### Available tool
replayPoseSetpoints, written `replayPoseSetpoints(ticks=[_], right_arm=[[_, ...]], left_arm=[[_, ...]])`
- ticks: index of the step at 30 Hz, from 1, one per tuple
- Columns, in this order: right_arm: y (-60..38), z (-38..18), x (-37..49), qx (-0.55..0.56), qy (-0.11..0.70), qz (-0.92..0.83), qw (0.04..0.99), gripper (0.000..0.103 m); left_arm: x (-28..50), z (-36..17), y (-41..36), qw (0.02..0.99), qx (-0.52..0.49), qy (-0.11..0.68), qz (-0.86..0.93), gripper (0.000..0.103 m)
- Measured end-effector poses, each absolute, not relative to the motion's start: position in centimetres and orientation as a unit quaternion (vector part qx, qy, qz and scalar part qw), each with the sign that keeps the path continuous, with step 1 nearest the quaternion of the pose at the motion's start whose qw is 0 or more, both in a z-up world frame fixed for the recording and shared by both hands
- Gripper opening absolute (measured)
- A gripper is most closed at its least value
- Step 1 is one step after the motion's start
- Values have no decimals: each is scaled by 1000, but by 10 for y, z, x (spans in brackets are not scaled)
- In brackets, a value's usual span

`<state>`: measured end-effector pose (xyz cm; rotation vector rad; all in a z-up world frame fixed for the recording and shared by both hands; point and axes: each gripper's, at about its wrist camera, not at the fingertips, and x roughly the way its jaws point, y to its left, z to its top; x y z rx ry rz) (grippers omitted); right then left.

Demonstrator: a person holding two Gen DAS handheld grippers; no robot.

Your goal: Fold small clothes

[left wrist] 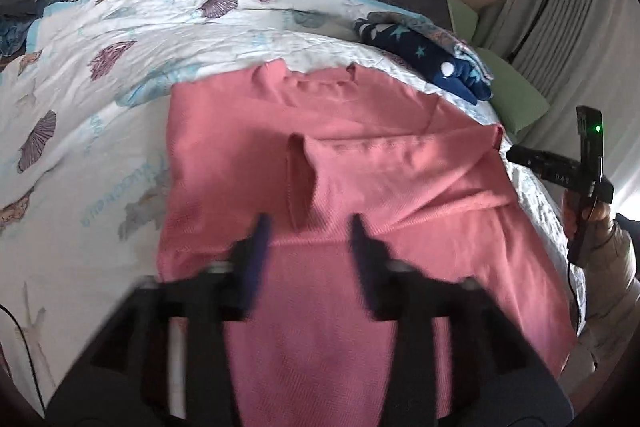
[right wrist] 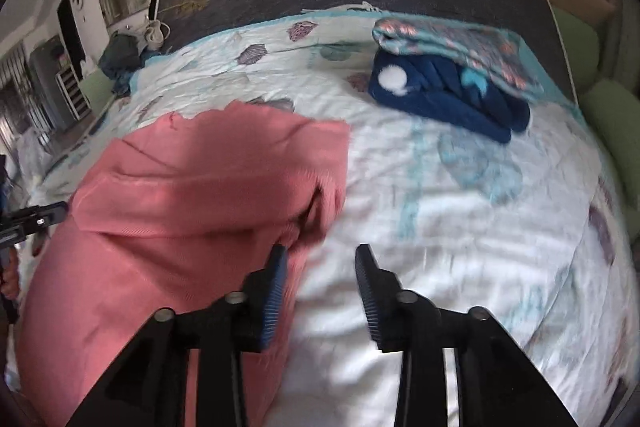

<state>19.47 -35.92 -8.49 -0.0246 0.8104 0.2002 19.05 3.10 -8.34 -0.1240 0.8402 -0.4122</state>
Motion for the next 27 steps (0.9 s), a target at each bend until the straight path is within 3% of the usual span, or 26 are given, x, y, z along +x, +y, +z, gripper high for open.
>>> replayPoseSetpoints(ticks=[2,6,7,8,9,10,13,20,24,27], right_arm=[[-361,-83,207,-10,396,100,913,36],[-367,-83,227,11,402,111,909,36],[-367,-84,230,13,403,113,908,36],[-366,-84,234,14,404,113,908,34],[-366,-84,236,15,403,112,908,29],[-365,-84,237,17,402,114,908,6],[-360,-77,229,9,384,124,915,4],[-364,-70,203,-12,351,120,929,4],[-354,-76,183,-70,347,113,928,4],[-343,-87,169,-104,367,129,915,4]], left_arm=[[202,-78,29,890,-61,401,-208,56],[243,-82,18,879,-72,412,-228,57],[249,-84,13,878,-71,414,-231,51],[258,-89,4,873,-64,418,-243,25],[261,-92,-2,869,-58,422,-250,7],[265,-93,-11,866,-53,427,-255,2],[264,-68,-27,883,-25,382,-271,2],[243,83,-38,939,61,167,-295,3],[202,64,-15,942,107,135,-287,4],[190,0,8,929,120,227,-267,9]])
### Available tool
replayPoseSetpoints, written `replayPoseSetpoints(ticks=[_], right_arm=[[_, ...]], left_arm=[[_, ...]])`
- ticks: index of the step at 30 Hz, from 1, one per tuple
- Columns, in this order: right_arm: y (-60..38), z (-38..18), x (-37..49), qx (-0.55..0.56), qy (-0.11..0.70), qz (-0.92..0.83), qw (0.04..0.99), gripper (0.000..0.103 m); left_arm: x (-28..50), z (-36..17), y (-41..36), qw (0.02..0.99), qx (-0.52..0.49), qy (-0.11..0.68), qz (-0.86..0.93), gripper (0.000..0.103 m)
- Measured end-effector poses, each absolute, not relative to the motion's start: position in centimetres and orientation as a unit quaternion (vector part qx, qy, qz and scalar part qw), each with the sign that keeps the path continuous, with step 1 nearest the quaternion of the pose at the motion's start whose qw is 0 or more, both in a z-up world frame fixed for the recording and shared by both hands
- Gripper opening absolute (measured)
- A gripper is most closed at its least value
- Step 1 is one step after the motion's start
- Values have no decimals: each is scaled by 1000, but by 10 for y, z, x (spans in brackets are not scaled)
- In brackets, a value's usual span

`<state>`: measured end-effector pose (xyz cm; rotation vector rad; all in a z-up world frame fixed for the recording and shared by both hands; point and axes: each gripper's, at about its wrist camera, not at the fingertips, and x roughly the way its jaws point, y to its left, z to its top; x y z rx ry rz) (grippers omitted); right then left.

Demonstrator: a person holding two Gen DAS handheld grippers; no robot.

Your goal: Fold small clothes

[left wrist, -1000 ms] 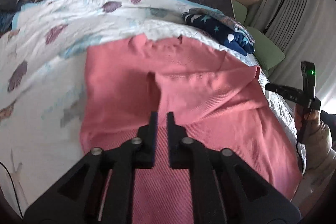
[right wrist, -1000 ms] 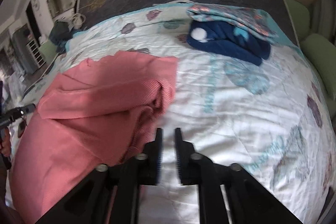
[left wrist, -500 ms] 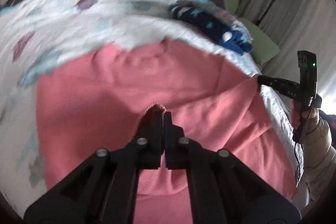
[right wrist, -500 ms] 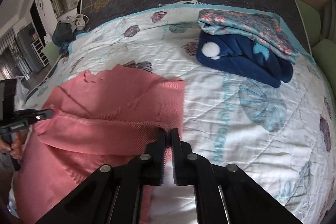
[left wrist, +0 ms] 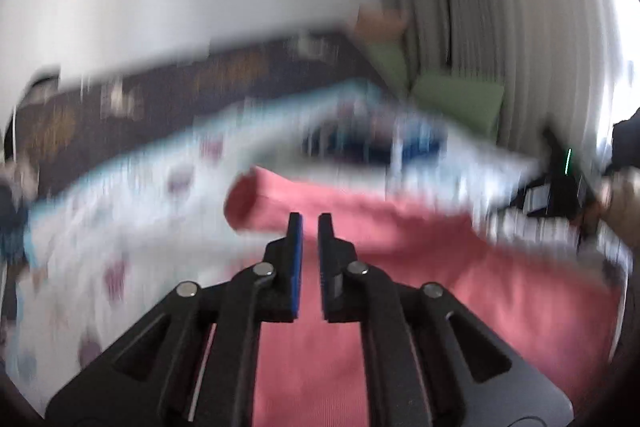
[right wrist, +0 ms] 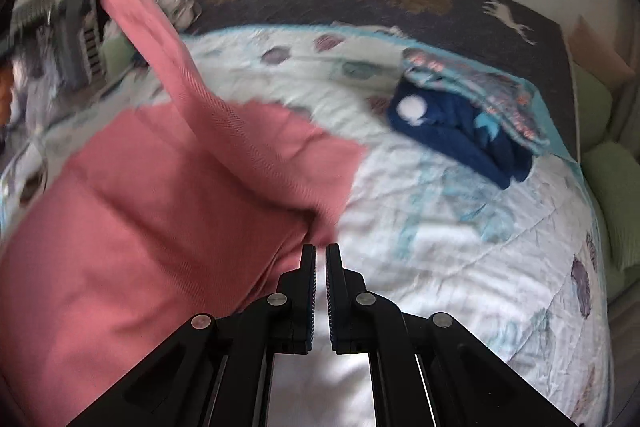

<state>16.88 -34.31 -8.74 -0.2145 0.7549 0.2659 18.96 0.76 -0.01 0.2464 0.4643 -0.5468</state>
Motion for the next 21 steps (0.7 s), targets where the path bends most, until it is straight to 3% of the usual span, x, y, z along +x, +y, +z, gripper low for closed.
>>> replayPoseSetpoints(ticks=[4,8,9,11,13,17,21], right_arm=[[-347,-97,161,-98,388,138,906,4],[-358,-84,168,-55,382,133,913,5],[-359,-79,172,-42,381,135,914,5],[-357,-71,183,-31,379,142,914,7],[-349,-67,191,-39,382,150,911,13],[-323,-70,211,-90,396,162,899,42],[-311,-85,226,-143,409,148,889,42]], left_arm=[[178,-88,58,904,53,375,-201,9],[180,-92,90,903,-35,394,-171,10],[183,-87,92,905,-40,388,-169,14],[195,-70,89,912,-47,372,-168,46],[210,-59,79,920,-45,350,-173,61],[259,-59,46,904,-30,382,-187,73],[302,-91,29,861,-85,471,-175,72]])
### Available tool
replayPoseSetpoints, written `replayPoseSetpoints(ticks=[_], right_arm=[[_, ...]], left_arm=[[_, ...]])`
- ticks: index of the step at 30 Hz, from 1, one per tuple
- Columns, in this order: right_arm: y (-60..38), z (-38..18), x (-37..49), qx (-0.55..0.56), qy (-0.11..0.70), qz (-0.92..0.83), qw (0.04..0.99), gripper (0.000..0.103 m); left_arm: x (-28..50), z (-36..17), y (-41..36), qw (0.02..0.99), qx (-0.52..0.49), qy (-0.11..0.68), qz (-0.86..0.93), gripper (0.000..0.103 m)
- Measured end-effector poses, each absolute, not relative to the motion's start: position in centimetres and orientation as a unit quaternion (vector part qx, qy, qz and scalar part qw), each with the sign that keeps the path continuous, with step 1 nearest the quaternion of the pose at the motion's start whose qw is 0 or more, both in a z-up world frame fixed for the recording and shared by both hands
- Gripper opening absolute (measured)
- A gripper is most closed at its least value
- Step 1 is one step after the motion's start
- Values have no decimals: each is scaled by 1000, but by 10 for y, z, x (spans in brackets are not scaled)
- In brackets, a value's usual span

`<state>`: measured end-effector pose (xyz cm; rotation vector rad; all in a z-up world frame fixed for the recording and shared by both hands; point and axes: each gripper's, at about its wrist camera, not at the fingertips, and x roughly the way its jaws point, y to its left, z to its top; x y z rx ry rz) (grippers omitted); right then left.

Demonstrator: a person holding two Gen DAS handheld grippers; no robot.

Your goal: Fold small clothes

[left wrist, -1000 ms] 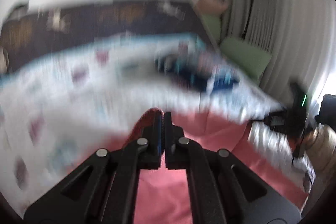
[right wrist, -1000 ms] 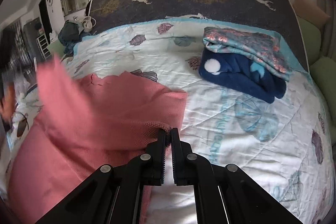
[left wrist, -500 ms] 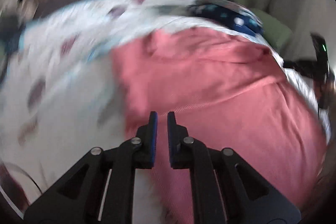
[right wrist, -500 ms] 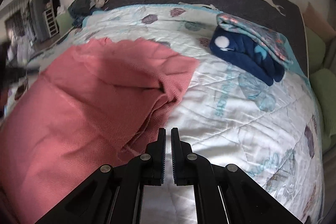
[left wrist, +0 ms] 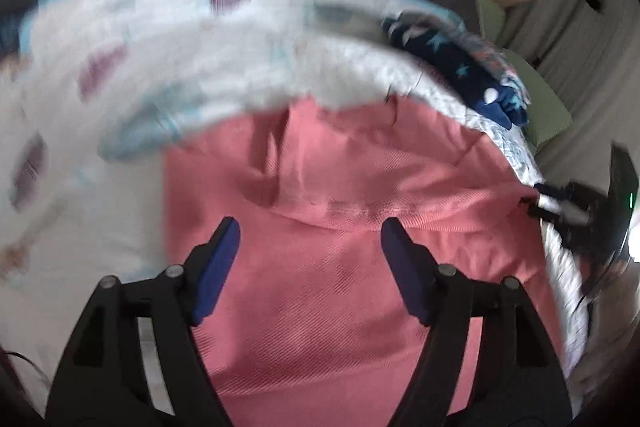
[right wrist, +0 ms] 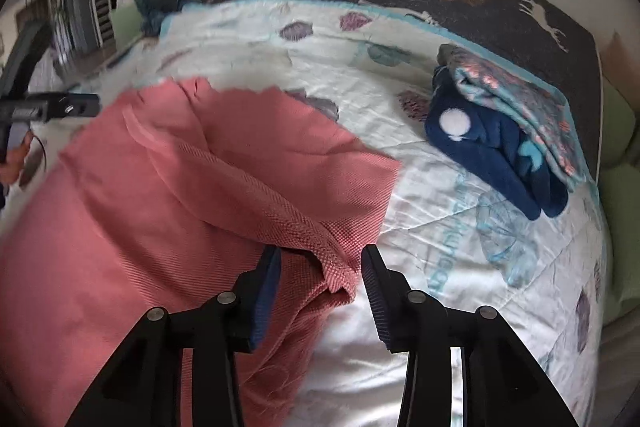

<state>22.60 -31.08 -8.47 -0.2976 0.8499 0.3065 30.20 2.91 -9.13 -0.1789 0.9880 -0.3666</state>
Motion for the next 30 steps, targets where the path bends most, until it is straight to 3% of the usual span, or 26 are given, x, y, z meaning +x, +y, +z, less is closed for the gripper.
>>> replayPoseSetpoints(ticks=[1,2,3,7,12,15,18,21,22,24,26,28,30], right_arm=[[-311,-87,228,-147,411,148,887,42],[-310,-90,230,-152,413,151,885,36],[-311,-93,232,-153,412,151,885,4],[-324,-79,226,-121,371,133,911,3],[-332,-64,176,-126,314,108,935,3],[-314,-80,146,-163,315,110,928,4],[-300,-105,134,-207,342,86,913,18],[-308,-107,131,-176,359,68,914,20],[-313,-103,131,-157,364,66,916,26],[-323,-93,131,-120,369,78,918,33],[-339,-79,134,-60,374,108,919,57],[-362,-70,145,24,383,141,913,70],[-388,-67,166,118,389,156,900,70]], left_arm=[[310,-99,26,853,-99,486,-166,59],[317,-110,24,844,-120,496,-163,19],[324,-114,24,836,-140,503,-168,1],[306,-65,33,854,-225,417,-217,2],[236,-4,54,880,-252,311,-257,2],[195,-20,57,897,-210,313,-233,5],[175,-69,65,884,-203,372,-197,6],[166,-107,84,853,-235,437,-160,6],[163,-110,90,849,-242,443,-153,7],[161,-102,94,855,-239,436,-145,20],[164,-84,98,872,-223,412,-142,39],[170,-65,96,891,-198,384,-140,47],[183,-55,90,900,-181,371,-141,53]])
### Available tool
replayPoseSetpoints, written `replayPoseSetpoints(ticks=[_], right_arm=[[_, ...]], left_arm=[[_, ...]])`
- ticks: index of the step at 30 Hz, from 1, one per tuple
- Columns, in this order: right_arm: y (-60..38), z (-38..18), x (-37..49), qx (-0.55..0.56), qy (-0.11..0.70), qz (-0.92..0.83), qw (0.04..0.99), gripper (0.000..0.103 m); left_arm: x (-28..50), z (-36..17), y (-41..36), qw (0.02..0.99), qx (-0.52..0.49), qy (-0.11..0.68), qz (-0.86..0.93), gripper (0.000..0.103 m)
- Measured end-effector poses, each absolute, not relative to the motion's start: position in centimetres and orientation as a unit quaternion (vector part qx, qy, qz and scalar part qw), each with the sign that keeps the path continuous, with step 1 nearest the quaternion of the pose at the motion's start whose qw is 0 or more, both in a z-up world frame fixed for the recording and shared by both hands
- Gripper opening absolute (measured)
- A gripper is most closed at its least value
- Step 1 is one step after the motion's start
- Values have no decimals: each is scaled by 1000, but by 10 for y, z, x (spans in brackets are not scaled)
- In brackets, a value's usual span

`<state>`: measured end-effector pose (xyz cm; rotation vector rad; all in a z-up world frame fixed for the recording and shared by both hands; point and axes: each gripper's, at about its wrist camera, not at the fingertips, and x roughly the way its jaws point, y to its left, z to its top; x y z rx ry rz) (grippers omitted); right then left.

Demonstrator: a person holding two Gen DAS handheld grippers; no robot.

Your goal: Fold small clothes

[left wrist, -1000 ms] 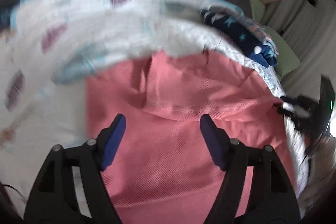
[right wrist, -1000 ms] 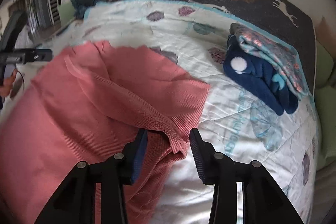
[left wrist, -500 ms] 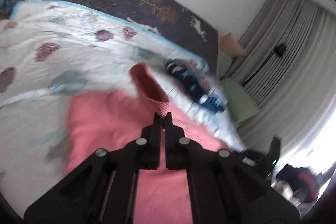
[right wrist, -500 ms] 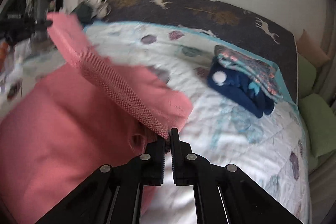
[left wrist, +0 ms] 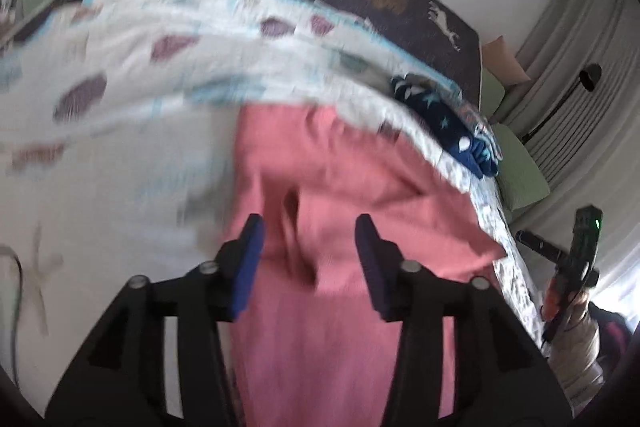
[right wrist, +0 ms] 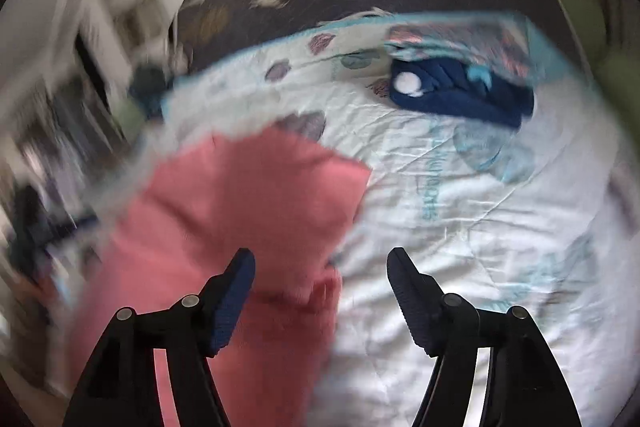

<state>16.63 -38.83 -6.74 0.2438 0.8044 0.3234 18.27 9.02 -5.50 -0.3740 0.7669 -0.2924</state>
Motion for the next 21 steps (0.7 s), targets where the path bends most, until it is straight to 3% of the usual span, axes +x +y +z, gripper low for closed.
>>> replayPoseSetpoints(ticks=[6,13,14,15,16,18,19,21], right_arm=[[-406,-95,249,223,443,169,852,69],[-383,-126,300,226,474,196,828,71],[-381,-125,305,229,467,200,830,54],[-378,-123,306,227,461,205,833,23],[-372,-122,309,221,464,213,831,4],[-361,-107,309,185,433,214,856,4],[-355,-94,308,157,407,211,875,4],[-359,-80,314,143,377,203,892,4]], left_arm=[[263,-47,86,915,-115,373,-104,62],[333,-103,104,875,-145,445,-120,62],[338,-109,103,867,-156,453,-135,62],[341,-115,102,860,-166,459,-148,62],[344,-120,100,854,-174,463,-160,62],[346,-120,92,861,-159,452,-171,53],[344,-117,88,866,-145,444,-176,41],[344,-112,82,874,-132,434,-177,38]])
